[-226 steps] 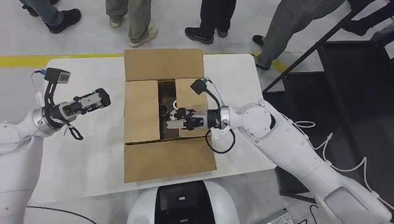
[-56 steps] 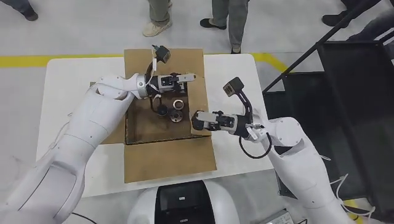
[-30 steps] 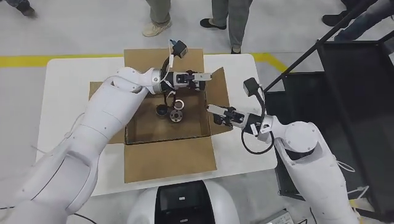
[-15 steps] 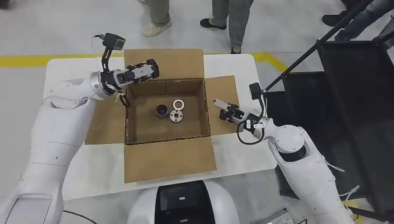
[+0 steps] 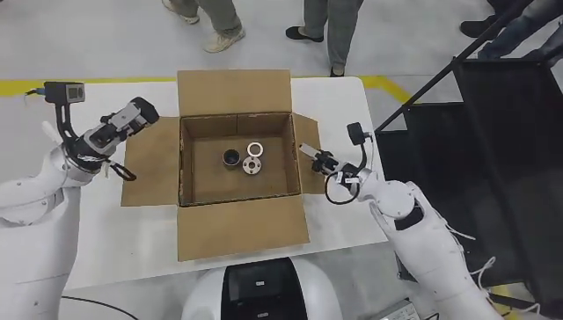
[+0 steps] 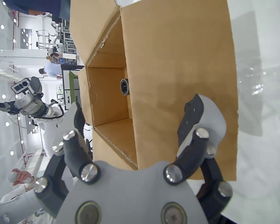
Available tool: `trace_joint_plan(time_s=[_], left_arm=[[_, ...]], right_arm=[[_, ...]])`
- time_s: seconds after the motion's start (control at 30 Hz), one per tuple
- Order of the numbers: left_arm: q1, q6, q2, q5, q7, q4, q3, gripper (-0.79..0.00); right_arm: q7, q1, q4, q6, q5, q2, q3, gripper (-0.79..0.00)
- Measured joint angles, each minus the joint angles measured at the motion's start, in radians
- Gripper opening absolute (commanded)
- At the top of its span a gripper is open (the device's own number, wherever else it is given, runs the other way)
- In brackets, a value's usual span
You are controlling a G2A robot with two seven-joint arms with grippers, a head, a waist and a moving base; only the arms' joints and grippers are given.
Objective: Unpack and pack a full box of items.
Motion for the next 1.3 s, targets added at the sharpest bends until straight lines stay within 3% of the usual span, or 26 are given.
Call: trace_joint_plan(time_s=[0.37,0.6,0.9,1.03,1.3], left_arm=[[0.089,0.03,0.007,0.085,0.186,-0.021,-0.095,0.0],[0.152,0.069,0.007,0.103,0.287,-0.03,-0.147,0.0],[0.18,0.096,0.008,0.089,0.287,-0.043,-0.157,0.0],[0.18,0.096,0.008,0.089,0.287,-0.043,-0.157,0.0],[0.18,0.096,0.008,0.089,0.287,-0.043,-0.157,0.0]], right_arm=[[0.045,0.008,-0.216,-0.175,-0.164,0.008,-0.02,0.0],[0.072,0.129,-0.204,-0.076,-0.449,-0.01,-0.192,0.0],[0.131,0.329,-0.1,0.05,-0.771,-0.062,-0.462,0.0],[0.121,0.377,-0.07,0.055,-0.818,-0.08,-0.516,0.0],[0.121,0.378,-0.07,0.054,-0.819,-0.08,-0.516,0.0]])
